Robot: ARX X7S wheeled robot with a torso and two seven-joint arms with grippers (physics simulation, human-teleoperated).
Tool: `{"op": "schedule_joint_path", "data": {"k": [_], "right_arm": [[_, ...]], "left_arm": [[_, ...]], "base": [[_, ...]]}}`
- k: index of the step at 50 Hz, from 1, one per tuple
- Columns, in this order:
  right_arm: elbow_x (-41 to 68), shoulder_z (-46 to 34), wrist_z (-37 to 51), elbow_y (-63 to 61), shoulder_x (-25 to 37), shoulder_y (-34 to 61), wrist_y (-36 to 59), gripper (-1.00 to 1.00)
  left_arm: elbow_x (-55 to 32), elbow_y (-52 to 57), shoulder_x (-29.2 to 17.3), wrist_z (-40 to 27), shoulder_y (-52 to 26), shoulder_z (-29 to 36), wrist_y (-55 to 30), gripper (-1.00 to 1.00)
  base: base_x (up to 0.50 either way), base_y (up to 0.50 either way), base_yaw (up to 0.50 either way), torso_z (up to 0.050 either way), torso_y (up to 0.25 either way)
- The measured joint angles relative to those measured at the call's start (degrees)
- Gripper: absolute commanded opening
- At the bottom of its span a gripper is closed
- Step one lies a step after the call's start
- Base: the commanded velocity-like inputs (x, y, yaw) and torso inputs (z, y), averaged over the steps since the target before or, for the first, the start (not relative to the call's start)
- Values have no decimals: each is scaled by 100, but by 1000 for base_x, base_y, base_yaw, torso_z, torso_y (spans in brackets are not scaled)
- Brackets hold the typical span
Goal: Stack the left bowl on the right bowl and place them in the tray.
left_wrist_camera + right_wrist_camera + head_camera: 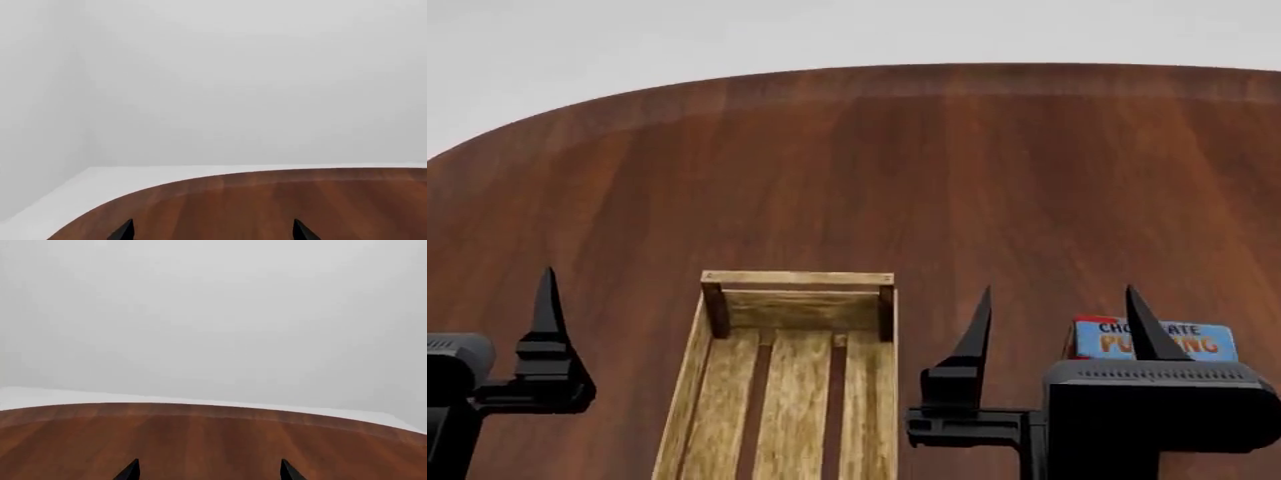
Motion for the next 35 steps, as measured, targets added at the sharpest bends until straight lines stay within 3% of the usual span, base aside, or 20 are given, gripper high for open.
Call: {"op": "schedule_joint_path", "data": {"k": [25,35], "right_arm": [[140,74,101,52,19,20,162,100],[226,81,205,-98,16,138,628,100]], "left_arm": [[61,-1,-136,0,42,158,78,100],[33,-19,-164,9,38,186,109,100]], "base": [[-1,0,0,0,-250],[0,0,0,0,-230]]}}
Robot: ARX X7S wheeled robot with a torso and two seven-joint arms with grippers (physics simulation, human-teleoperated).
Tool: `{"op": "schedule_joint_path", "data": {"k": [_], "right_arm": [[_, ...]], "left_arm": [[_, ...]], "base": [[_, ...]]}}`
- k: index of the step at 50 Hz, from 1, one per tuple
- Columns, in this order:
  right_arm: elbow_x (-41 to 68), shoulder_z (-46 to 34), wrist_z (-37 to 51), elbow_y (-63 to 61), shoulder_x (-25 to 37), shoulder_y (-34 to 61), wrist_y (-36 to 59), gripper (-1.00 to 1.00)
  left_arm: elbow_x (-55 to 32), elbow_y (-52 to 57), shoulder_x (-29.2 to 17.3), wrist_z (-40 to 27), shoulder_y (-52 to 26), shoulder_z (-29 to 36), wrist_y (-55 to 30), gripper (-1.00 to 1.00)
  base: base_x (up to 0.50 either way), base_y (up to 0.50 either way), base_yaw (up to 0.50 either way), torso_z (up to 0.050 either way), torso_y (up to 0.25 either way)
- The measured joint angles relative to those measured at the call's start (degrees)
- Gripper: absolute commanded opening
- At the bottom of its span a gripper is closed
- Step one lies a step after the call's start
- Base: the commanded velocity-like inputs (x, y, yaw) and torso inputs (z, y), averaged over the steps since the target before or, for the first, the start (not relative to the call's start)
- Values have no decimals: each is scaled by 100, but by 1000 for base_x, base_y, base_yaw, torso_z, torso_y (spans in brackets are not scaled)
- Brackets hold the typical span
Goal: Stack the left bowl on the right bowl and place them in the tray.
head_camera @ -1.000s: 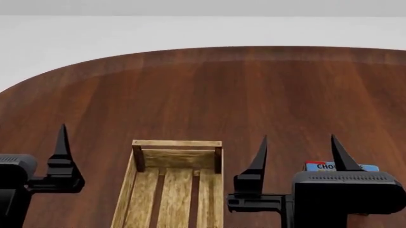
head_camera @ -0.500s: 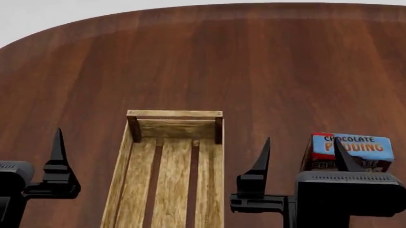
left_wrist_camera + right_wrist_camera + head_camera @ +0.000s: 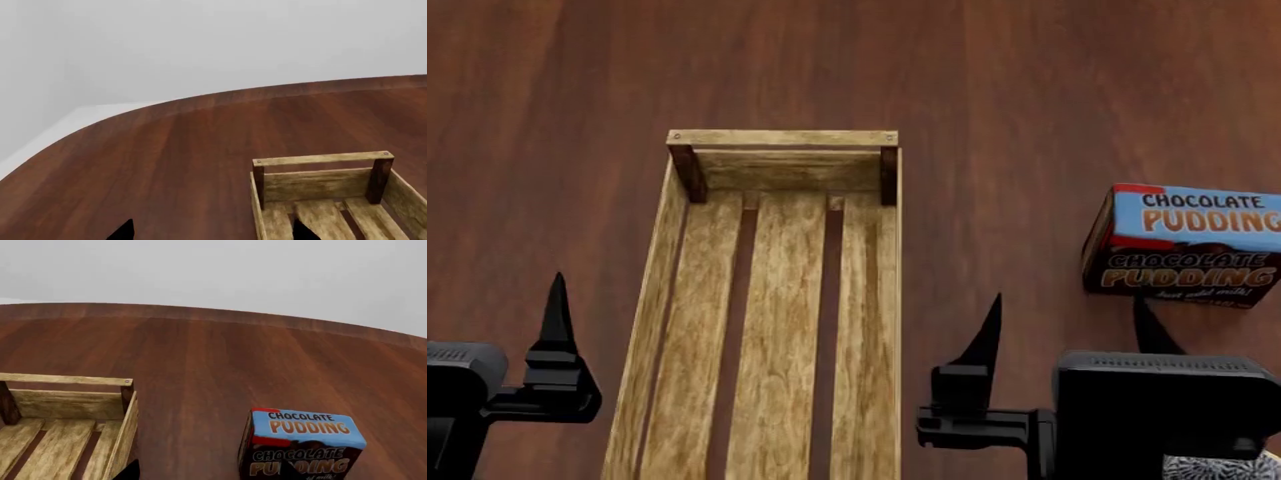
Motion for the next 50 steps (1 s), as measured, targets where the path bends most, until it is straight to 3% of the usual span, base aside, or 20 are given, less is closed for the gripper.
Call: {"op": "schedule_joint_path", "data": {"k": [6,14,22,27,32,50], "right_arm": [[129,4,110,-385,14,267,847,100],[570,337,284,-1202,-98,866,2758,100],[3468,1169,2463,-1168,266,1298,3866,100],[5244,1503,3754,-947,508,1356,4143,100],[6194,1715,4411,-834,662,1214,4240,100],[7042,1908,4892,-671,909,457,4142,100]], "left_arm": [[1,41,-13,-39,-16,-9,12,100],[47,174,-45,-134,-21,-43,42,100],[130,290,-75,-256,-24,-79,81,100],[152,324,-90,-309,-31,-100,81,100],[176,340,-112,-342,-32,-98,78,100],[130,419,-173,-382,-15,-97,4,100]], "base": [[-2,0,0,0,0],[0,0,0,0,0],[0,0,0,0,0],[0,0,0,0,0],[0,0,0,0,0],[0,0,0,0,0]]}}
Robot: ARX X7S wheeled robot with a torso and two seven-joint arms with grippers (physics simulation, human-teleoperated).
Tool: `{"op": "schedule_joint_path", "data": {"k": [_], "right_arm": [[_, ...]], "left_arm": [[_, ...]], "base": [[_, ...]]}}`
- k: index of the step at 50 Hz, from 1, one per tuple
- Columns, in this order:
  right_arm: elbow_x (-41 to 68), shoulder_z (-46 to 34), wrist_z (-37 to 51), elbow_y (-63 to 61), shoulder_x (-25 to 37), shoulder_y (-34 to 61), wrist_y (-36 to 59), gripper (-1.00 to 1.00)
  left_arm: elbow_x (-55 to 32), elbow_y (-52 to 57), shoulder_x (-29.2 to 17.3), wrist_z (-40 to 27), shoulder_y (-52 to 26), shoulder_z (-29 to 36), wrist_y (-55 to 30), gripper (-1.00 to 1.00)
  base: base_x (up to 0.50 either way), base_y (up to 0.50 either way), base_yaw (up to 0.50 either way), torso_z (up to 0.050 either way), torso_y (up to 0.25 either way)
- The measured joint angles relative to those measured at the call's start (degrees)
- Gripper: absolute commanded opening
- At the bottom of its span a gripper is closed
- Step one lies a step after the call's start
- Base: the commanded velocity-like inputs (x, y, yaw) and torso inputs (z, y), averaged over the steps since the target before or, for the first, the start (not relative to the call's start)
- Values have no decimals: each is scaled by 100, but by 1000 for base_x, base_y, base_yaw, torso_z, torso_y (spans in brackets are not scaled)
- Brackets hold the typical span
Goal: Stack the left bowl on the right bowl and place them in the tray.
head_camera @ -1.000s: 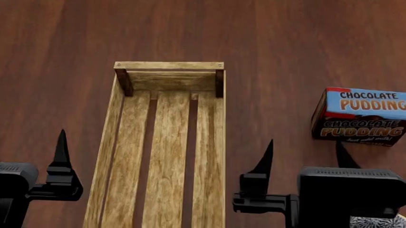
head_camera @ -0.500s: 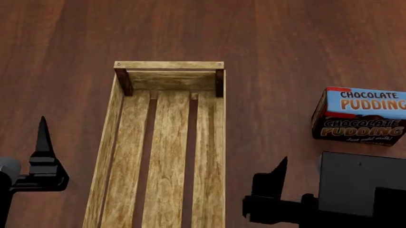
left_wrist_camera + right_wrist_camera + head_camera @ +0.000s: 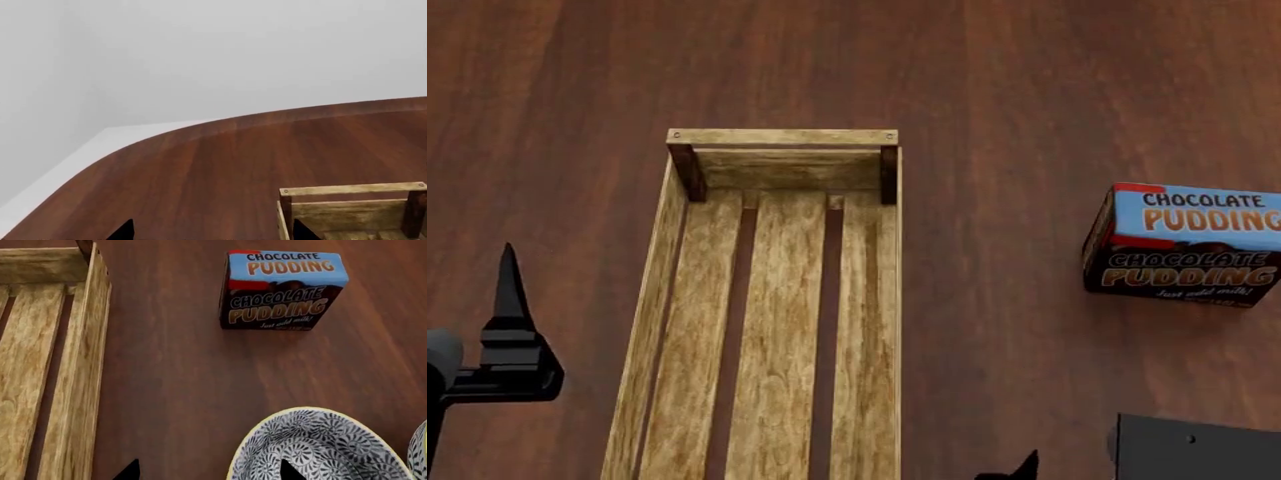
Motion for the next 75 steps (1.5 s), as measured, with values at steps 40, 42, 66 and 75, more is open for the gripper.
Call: {"op": "schedule_joint_path", "data": {"k": [40,42,66,75], "right_arm": [[-1192,-488,-1337,1130,392,-362,-834,100],[-1231,-522,-1385,1218,401,-329,-867,100],[-1790,-995,-2028,1993,399,-296,-1418,100],[-1914,-1075,-2164,2158,408,-336,-1571,100]], "left_arm": [[-306,72,-58,25,3,-39,-132,100],[-310,68,-60,22,1,-35,-132,100],[-307,22,-81,-26,-3,29,-85,100],[-307,13,-96,-35,1,57,-66,100]], "base": [[0,0,0,0,0],[0,0,0,0,0],[0,0,0,0,0],[0,0,0,0,0]]}}
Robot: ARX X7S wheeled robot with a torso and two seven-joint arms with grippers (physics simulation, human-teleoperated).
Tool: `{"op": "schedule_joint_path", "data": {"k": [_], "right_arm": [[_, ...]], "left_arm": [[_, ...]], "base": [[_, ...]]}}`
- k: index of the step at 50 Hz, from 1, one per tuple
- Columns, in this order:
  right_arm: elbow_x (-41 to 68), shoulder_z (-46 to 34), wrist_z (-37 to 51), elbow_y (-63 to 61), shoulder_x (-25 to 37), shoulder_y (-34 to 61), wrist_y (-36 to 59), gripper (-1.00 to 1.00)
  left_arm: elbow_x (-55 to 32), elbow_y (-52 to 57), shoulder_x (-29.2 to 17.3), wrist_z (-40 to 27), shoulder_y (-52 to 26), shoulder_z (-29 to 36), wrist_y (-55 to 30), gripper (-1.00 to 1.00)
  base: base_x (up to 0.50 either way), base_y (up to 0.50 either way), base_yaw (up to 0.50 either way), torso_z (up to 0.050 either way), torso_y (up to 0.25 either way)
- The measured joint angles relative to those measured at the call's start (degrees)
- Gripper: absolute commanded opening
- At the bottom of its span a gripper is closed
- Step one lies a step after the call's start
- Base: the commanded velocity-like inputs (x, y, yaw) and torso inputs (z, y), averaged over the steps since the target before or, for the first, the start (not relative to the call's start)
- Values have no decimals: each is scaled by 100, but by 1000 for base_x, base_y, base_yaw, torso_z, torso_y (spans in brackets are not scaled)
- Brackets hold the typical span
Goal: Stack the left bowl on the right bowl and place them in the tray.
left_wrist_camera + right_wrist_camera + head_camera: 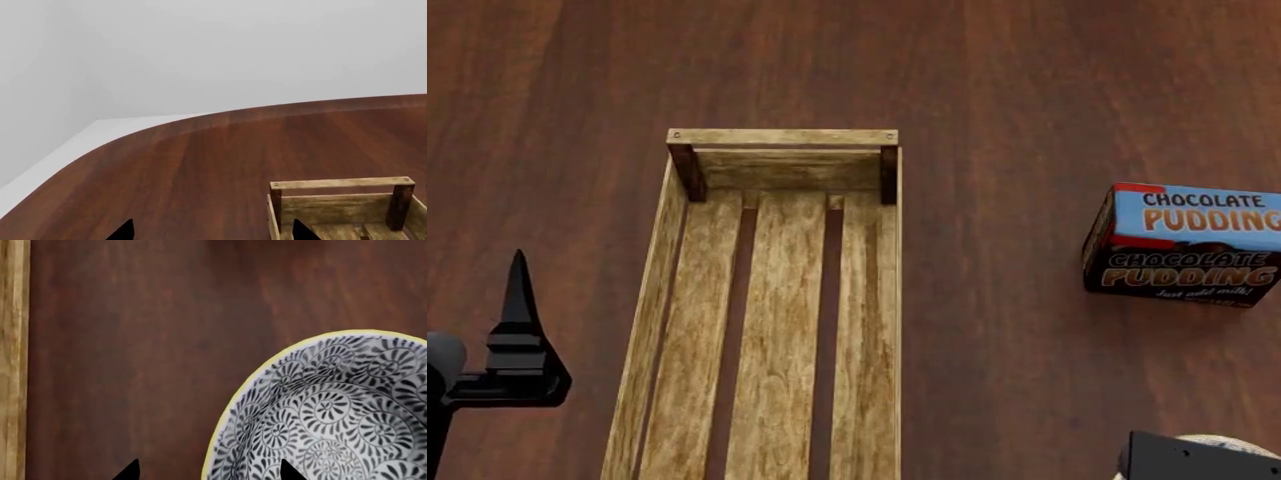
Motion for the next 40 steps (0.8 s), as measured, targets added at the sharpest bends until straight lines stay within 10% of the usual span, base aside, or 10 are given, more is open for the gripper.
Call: {"op": "schedule_joint_path", "data": {"k": [25,26,40], "right_arm": [[-312,-295,-294,557,-29,82,-296,100],[-319,-304,-299,581,-30,85,-300,-100],[-492,-317,-161,497,19,83,-209,-100]], "left_arm": [[-57,34,-54,-31,-2,12,-9,100],[-59,36,-55,-32,-2,12,-9,100],[-56,16,-71,-56,-8,46,6,100]], "base": [[0,0,0,0,0],[0,0,0,0,0],[2,0,0,0,0]]}}
